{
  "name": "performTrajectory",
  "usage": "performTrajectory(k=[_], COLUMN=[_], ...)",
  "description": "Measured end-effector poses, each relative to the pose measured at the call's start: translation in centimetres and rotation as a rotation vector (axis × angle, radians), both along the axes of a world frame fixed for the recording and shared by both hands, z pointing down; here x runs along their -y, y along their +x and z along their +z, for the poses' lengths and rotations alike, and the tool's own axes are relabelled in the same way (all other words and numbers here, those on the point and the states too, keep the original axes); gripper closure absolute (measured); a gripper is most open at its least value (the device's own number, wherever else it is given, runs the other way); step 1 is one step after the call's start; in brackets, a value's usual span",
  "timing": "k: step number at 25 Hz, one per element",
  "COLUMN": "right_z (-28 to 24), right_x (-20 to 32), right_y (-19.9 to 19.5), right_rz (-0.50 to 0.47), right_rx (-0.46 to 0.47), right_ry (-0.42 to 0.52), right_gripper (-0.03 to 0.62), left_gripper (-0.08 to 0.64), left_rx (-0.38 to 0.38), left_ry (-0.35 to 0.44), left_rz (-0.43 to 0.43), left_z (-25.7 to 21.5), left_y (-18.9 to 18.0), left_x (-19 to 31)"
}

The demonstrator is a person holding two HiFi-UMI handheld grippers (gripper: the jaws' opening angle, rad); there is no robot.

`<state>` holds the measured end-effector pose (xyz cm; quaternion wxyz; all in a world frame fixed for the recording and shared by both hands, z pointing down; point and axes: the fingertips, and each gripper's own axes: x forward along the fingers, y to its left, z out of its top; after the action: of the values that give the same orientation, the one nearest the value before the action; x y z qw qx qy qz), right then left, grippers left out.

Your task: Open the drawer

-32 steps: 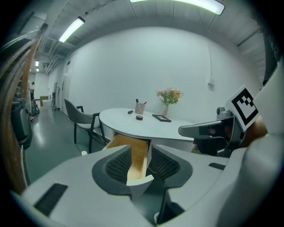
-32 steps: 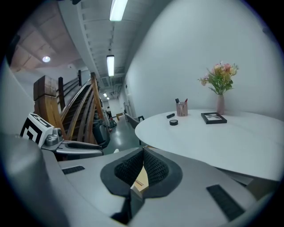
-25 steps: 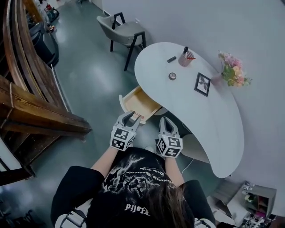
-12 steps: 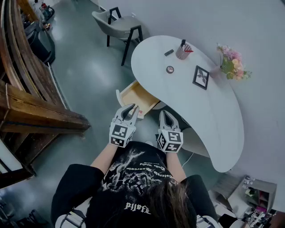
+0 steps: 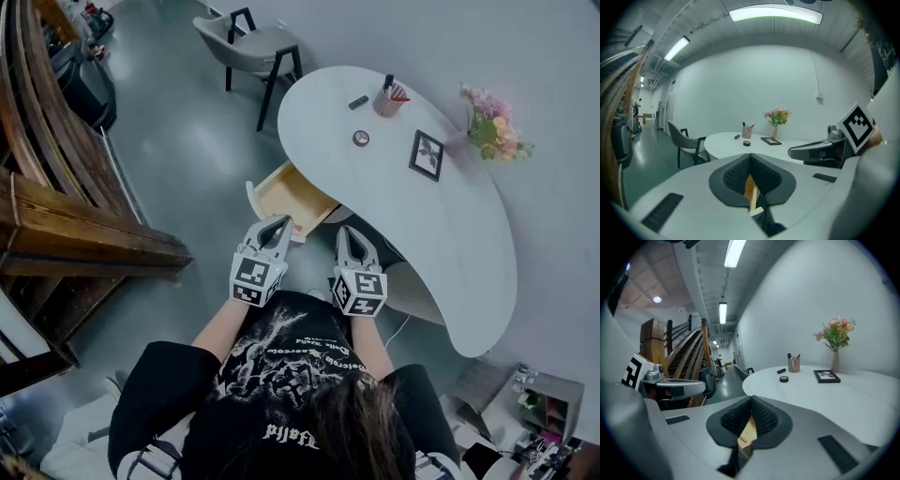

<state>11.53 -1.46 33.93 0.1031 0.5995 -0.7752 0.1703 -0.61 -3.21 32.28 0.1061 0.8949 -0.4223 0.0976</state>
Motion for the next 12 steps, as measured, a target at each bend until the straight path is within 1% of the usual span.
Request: performTrajectory(k=[6, 12], right_z=[-0.13, 0.18], right_x=[-0.3, -0.65], right_y=[-0.23, -0.54], right_rz=[0.011, 0.003], right_rx=[-0.009, -0.024], right_ry=[0.004, 0.001], right_gripper=[0.568, 0.568], left_gripper=[0.537, 0.537], left_rx=[0.012, 0.006], left_ry=[0.0, -0.006], left_rz=[0.032, 0.036], left_z=[0.19, 0.63], left_y=[0.06, -0.2], left_x=[-0.58, -1.01])
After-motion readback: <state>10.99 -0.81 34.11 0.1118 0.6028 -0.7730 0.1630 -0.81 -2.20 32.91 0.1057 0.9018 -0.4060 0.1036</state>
